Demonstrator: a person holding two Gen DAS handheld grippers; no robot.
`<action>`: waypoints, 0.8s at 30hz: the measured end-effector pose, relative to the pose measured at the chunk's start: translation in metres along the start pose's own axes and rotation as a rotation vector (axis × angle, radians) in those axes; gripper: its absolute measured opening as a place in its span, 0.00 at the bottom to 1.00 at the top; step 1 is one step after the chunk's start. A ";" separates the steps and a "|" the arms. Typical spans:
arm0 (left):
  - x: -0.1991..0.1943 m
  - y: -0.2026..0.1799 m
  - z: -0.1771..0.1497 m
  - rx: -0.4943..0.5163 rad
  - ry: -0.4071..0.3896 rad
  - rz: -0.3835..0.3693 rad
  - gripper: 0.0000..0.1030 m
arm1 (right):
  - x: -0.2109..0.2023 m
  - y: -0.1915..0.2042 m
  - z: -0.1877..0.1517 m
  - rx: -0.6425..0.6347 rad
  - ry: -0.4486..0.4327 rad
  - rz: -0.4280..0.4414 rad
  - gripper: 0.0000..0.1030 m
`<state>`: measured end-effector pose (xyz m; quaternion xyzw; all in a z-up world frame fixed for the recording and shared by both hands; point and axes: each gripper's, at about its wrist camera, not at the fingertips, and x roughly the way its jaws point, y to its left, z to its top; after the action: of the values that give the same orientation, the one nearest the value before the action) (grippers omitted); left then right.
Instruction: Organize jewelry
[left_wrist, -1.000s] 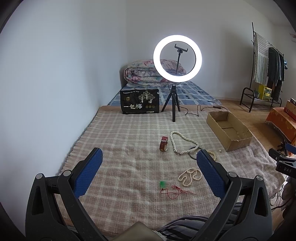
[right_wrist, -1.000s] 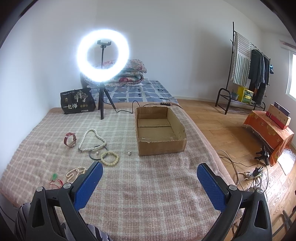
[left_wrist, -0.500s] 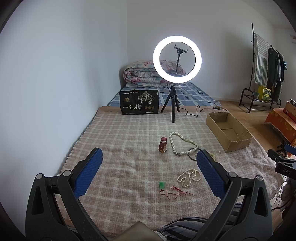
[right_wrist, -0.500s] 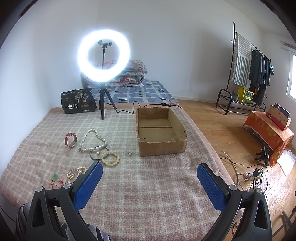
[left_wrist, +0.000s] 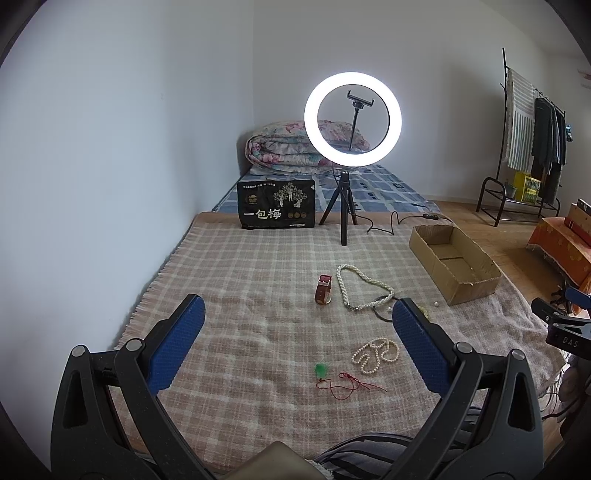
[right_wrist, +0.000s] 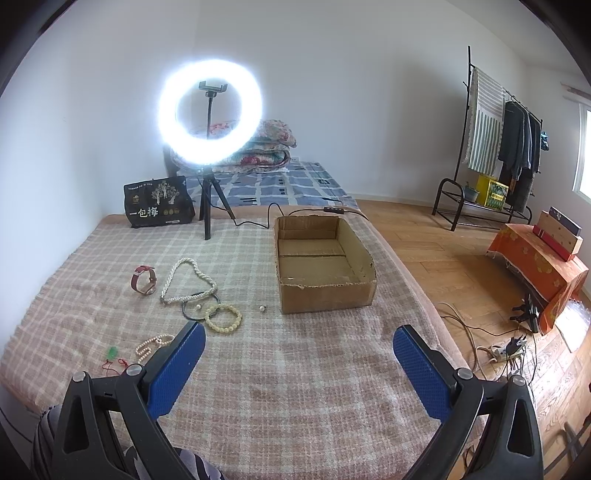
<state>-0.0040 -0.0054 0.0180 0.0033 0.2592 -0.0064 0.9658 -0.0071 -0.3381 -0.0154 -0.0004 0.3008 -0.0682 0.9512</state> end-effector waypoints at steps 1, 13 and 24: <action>0.000 0.000 -0.001 0.001 -0.001 0.001 1.00 | 0.000 0.000 0.000 -0.001 0.000 0.001 1.00; 0.000 0.001 0.000 0.000 -0.001 -0.001 1.00 | 0.000 0.001 0.000 -0.006 -0.003 0.003 1.00; -0.001 0.001 -0.001 -0.005 -0.004 -0.003 1.00 | 0.000 0.001 0.001 -0.005 -0.006 0.000 1.00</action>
<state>-0.0051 -0.0043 0.0178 0.0006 0.2574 -0.0071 0.9663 -0.0068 -0.3367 -0.0146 -0.0028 0.2981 -0.0673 0.9522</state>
